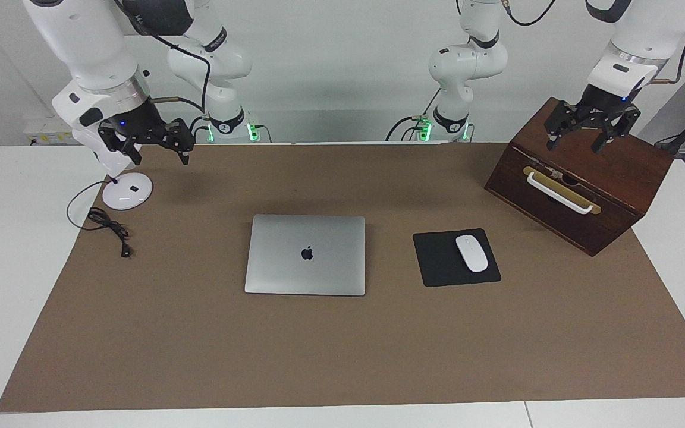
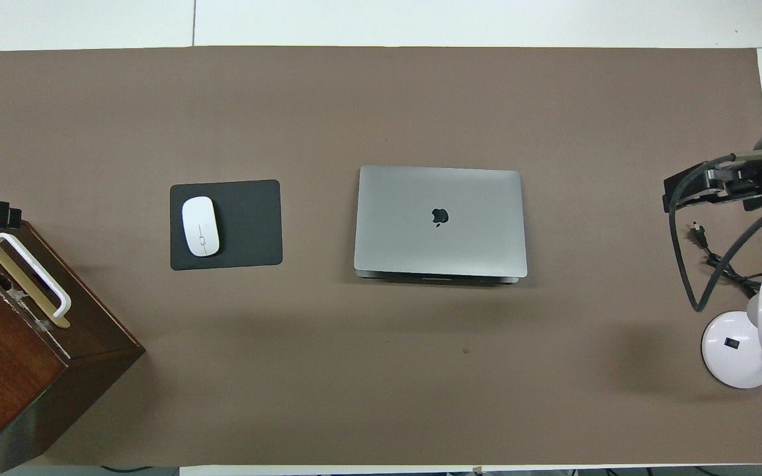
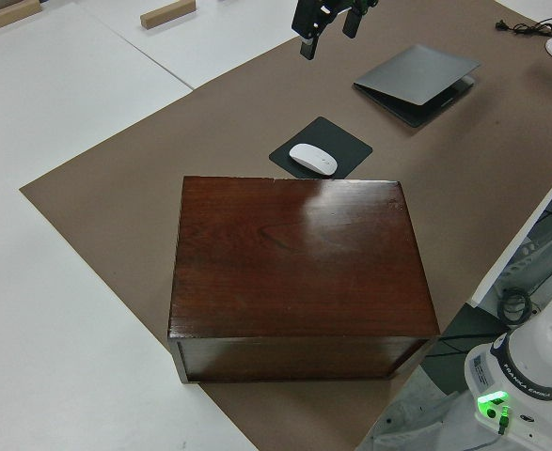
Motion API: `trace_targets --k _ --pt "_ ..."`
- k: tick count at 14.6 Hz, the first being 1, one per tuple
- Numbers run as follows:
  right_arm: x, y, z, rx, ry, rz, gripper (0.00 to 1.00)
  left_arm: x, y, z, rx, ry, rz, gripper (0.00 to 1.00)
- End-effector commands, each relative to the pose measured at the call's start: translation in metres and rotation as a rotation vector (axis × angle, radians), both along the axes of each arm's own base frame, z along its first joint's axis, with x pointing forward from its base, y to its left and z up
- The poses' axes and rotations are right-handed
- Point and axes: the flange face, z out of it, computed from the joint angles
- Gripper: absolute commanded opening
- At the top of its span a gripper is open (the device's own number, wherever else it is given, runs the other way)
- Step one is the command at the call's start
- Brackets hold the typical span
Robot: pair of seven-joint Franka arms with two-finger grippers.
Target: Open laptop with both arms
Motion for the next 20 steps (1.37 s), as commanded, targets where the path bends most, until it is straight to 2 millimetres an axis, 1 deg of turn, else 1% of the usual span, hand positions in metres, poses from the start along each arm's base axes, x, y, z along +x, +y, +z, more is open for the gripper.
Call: trace_targets --k 1,5,9,13,15,17,18,19,20 --pt "0.0 0.001 0.001 0.0 -0.015 0.019 1.0 0.004 0.004 0.002 0.014 -0.011 0.004 1.0" --pt "0.0 0.002 0.001 0.001 -0.015 0.022 1.0 0.003 0.002 0.001 0.016 -0.004 0.001 1.0" --pt "-0.001 0.003 0.0 0.003 -0.014 0.026 1.0 0.002 -0.006 0.003 0.015 0.002 -0.015 1.0" --pt "-0.002 0.01 0.0 0.005 -0.012 0.046 1.0 0.0 -0.007 0.002 0.017 -0.005 -0.019 1.0" --pt "-0.007 0.025 -0.004 0.005 -0.003 0.076 1.0 -0.002 -0.004 0.004 0.017 -0.004 -0.011 1.0" --pt "-0.012 0.037 -0.007 0.005 0.007 0.094 1.0 -0.008 -0.006 0.0 0.02 0.02 -0.018 1.0" --pt "-0.016 0.046 -0.008 0.03 0.01 0.105 1.0 -0.008 -0.008 -0.002 0.02 0.023 -0.021 1.0" --pt "-0.02 0.049 -0.013 0.057 0.023 0.103 1.0 -0.008 -0.011 -0.002 0.02 0.026 -0.022 1.0" --pt "-0.024 0.051 -0.016 0.08 0.03 0.098 1.0 -0.009 -0.019 -0.001 0.021 0.023 -0.039 1.0"
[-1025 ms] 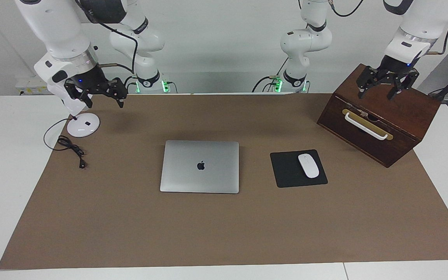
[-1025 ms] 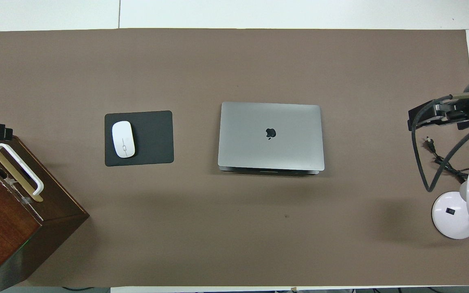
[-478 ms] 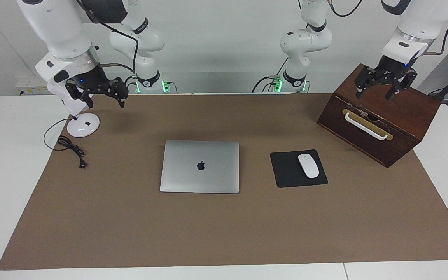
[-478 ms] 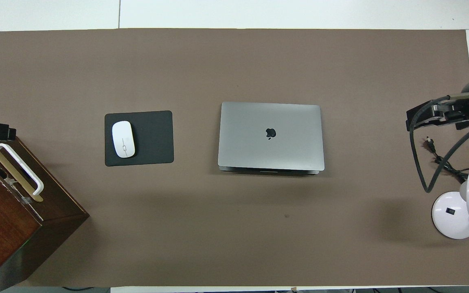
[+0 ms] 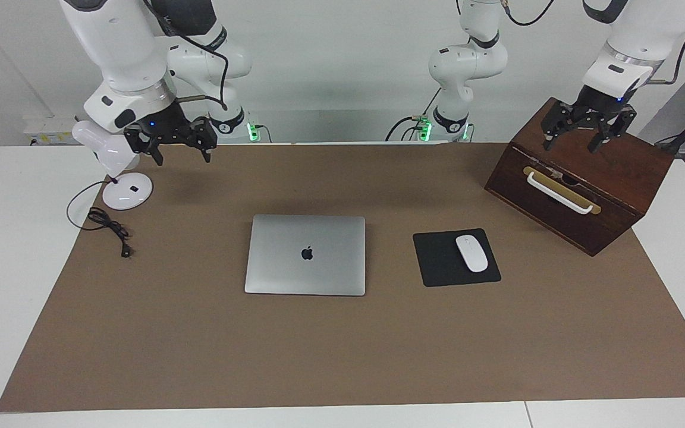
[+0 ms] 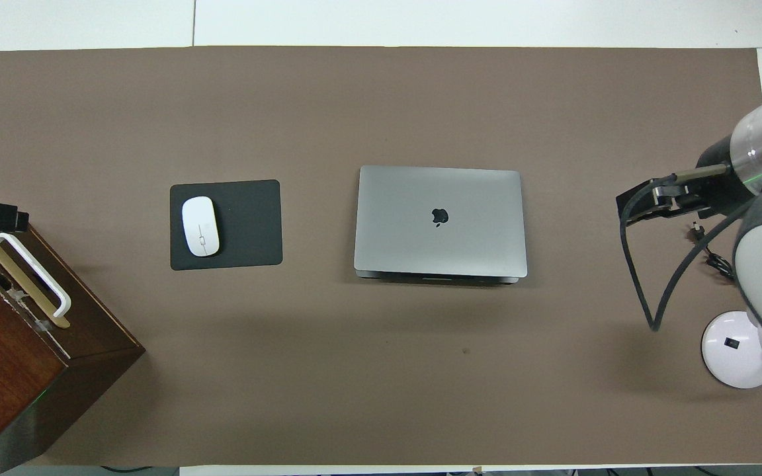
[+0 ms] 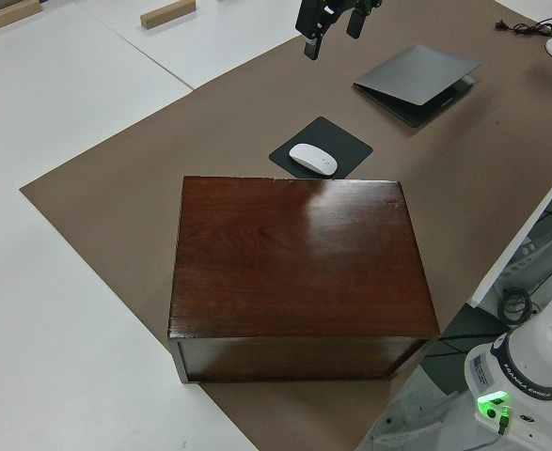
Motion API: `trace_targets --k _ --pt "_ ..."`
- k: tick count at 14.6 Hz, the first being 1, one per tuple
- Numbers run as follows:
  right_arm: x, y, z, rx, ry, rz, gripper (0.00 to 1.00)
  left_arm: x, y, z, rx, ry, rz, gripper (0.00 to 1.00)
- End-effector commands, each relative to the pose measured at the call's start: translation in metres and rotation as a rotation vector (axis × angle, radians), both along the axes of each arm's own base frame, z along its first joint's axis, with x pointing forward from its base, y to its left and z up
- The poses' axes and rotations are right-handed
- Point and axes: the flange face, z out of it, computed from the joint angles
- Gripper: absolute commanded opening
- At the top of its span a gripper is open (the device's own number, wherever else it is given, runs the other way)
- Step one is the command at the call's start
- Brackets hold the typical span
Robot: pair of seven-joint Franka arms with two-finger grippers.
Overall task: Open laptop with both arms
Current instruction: 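Move the right gripper to the laptop's side edge while the left gripper advances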
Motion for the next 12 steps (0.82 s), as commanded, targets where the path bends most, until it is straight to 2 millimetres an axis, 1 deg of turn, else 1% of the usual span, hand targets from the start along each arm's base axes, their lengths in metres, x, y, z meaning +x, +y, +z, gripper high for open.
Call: trace_targets --k 1,2,3,4,5,6,7,9,10,11,12 --pt "-0.014 0.003 -0.008 0.062 -0.011 0.008 1.0 -0.007 -0.016 0.001 0.02 0.006 -0.034 1.0" --pt "-0.013 0.004 -0.007 0.065 -0.024 0.02 1.0 -0.005 -0.017 0.002 0.019 -0.01 -0.034 1.0" --pt "-0.015 0.012 -0.006 0.066 -0.025 0.032 1.0 -0.002 -0.025 0.004 0.02 -0.036 -0.067 1.0" --pt "-0.017 0.018 -0.005 0.067 -0.026 0.041 1.0 -0.001 -0.041 0.0 0.018 -0.058 -0.082 0.85" --pt "-0.017 0.019 -0.007 0.068 -0.027 0.045 1.0 -0.001 -0.043 -0.003 0.018 -0.056 -0.085 0.5" --pt "-0.018 0.022 -0.01 0.083 -0.019 0.044 1.0 -0.002 -0.04 -0.002 0.018 -0.055 -0.075 0.05" --pt "-0.021 0.031 -0.007 0.113 -0.017 0.055 1.0 -0.002 -0.036 -0.002 0.018 -0.054 -0.063 0.0" --pt "-0.024 0.037 -0.009 0.125 -0.019 0.052 1.0 -0.007 -0.031 -0.004 0.015 -0.01 -0.037 0.0" --pt "-0.027 0.04 -0.013 0.126 -0.029 0.06 1.0 -0.009 -0.031 -0.005 0.015 0.003 -0.014 0.0" --pt "-0.028 0.046 -0.021 0.13 -0.05 0.082 1.0 -0.012 -0.033 -0.004 0.014 0.003 0.007 0.0" --pt "-0.032 0.049 -0.027 0.131 -0.064 0.096 1.0 -0.012 -0.032 -0.003 0.014 -0.001 0.004 0.0"
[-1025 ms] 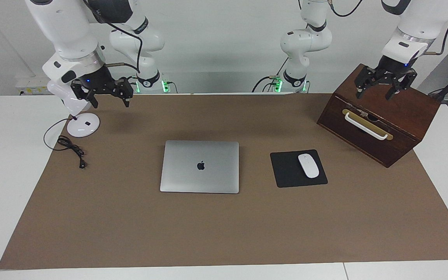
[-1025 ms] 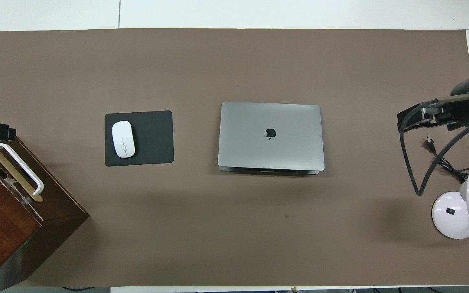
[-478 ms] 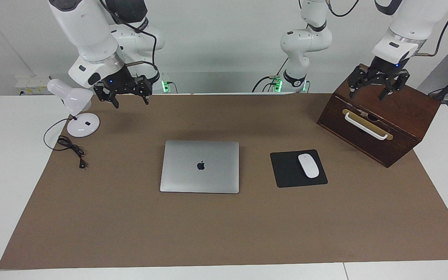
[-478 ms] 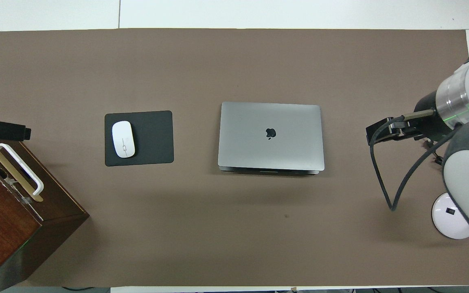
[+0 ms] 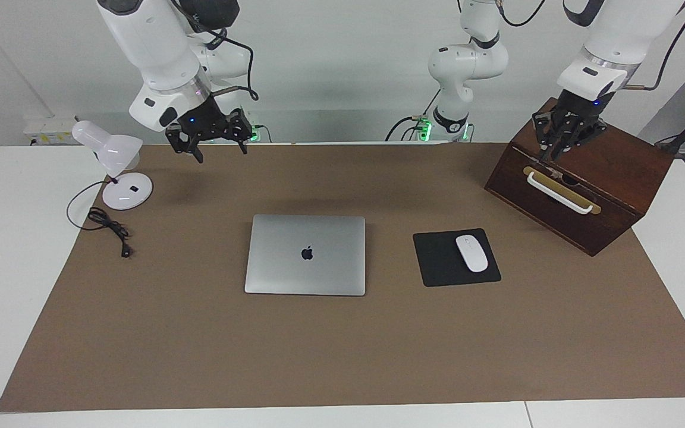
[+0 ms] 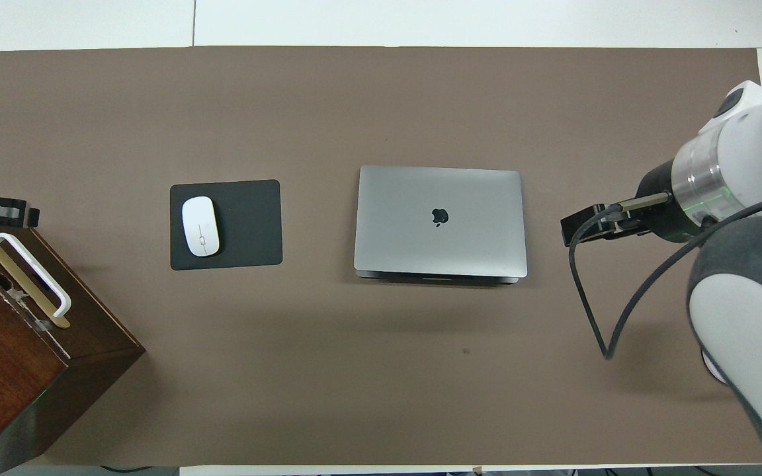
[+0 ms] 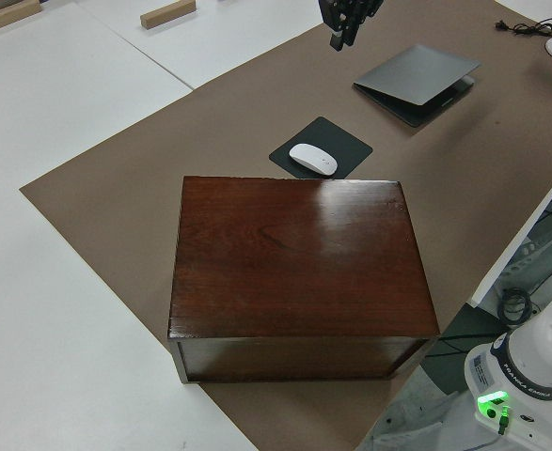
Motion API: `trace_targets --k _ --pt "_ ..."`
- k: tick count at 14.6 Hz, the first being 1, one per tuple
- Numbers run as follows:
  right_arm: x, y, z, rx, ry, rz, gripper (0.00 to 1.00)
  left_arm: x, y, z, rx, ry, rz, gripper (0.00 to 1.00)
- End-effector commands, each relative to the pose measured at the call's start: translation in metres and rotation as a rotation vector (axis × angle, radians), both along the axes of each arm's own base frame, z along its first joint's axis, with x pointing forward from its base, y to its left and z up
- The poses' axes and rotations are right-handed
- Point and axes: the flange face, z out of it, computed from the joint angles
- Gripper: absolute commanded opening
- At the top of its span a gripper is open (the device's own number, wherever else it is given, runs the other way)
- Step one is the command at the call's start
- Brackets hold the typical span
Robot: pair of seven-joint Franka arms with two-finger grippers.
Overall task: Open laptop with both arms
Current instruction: 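Move the right gripper to the laptop's side edge while the left gripper advances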
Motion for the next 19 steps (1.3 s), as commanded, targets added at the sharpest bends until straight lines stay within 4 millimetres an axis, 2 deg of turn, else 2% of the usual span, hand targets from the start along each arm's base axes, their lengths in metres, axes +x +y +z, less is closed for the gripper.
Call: trace_targets --k 1,3,5,6,8,10,11,12,15,18,19 --pt "-0.02 0.009 -0.022 0.024 -0.041 0.048 1.0 -0.01 0.0 -0.001 0.019 -0.007 0.019 0.0" --pt "-0.027 0.021 -0.032 0.024 -0.043 0.065 1.0 -0.011 -0.003 -0.008 0.017 -0.033 0.019 0.0" --pt "-0.029 0.025 -0.034 0.036 -0.034 0.061 0.97 -0.022 -0.01 -0.029 0.015 -0.079 0.009 0.0" --pt "-0.03 0.028 -0.036 0.074 -0.017 0.038 0.92 -0.031 -0.016 -0.045 -0.001 -0.116 0.007 0.0" --pt "-0.033 0.03 -0.041 0.091 0.017 -0.068 0.88 -0.054 -0.03 -0.076 -0.064 -0.194 0.004 0.0" --pt "-0.038 0.04 -0.046 0.09 0.042 -0.127 0.83 -0.081 -0.054 -0.101 -0.071 -0.254 -0.046 0.0" --pt "-0.039 0.041 -0.05 0.095 0.055 -0.135 0.77 -0.091 -0.059 -0.111 -0.074 -0.276 -0.06 0.0" --pt "-0.042 0.041 -0.053 0.099 0.069 -0.16 0.75 -0.101 -0.066 -0.121 -0.074 -0.293 -0.078 0.0" --pt "-0.049 0.043 -0.061 0.114 0.089 -0.236 0.75 -0.116 -0.086 -0.145 -0.085 -0.328 -0.126 0.0" --pt "-0.055 0.049 -0.067 0.111 0.092 -0.253 0.75 -0.129 -0.107 -0.179 -0.111 -0.385 -0.148 0.0" --pt "-0.055 0.049 -0.069 0.109 0.099 -0.277 0.75 -0.131 -0.113 -0.183 -0.122 -0.408 -0.152 0.0"
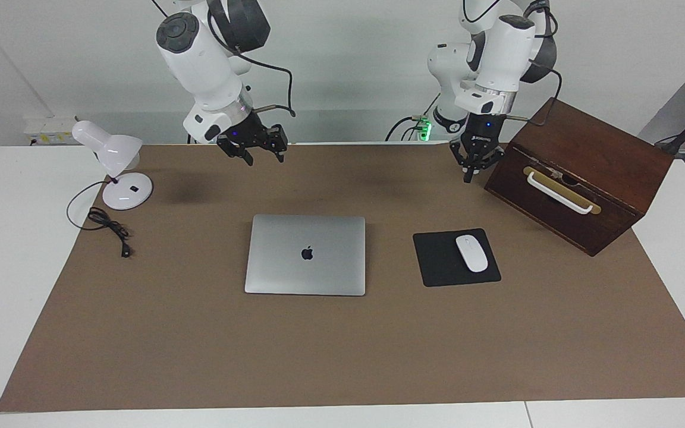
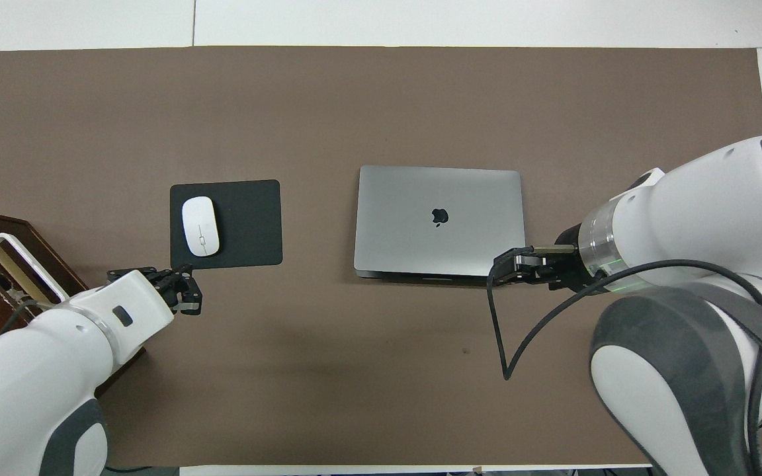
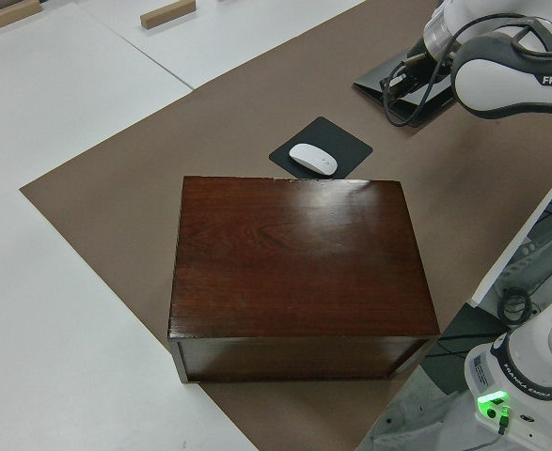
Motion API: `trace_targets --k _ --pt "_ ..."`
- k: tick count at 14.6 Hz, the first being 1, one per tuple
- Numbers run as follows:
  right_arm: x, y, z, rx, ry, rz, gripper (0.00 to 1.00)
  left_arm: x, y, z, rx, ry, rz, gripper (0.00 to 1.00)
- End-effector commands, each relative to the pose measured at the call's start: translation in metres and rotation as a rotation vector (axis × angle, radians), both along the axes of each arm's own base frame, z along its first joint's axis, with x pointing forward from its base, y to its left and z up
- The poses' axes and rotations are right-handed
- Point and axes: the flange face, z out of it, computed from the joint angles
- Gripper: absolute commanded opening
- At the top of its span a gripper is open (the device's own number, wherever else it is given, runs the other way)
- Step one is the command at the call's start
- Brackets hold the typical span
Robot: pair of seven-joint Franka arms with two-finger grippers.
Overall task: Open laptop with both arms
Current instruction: 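Bring the left gripper to the laptop's near corner while the right gripper holds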
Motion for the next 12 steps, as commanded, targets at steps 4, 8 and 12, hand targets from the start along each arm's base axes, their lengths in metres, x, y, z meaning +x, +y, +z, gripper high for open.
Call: trace_targets --k 4,8,12 --pt "-0.014 0.007 -0.005 0.029 0.009 -0.054 0.76 -0.003 -0.037 -0.052 -0.063 -0.099 -0.045 0.0" --pt "-0.018 0.007 -0.007 0.025 0.024 -0.102 0.78 -0.013 -0.083 -0.113 -0.164 -0.184 -0.045 0.0" --pt "-0.023 0.014 -0.015 0.025 0.014 -0.097 0.79 -0.022 -0.1 -0.138 -0.215 -0.246 -0.065 0.0"
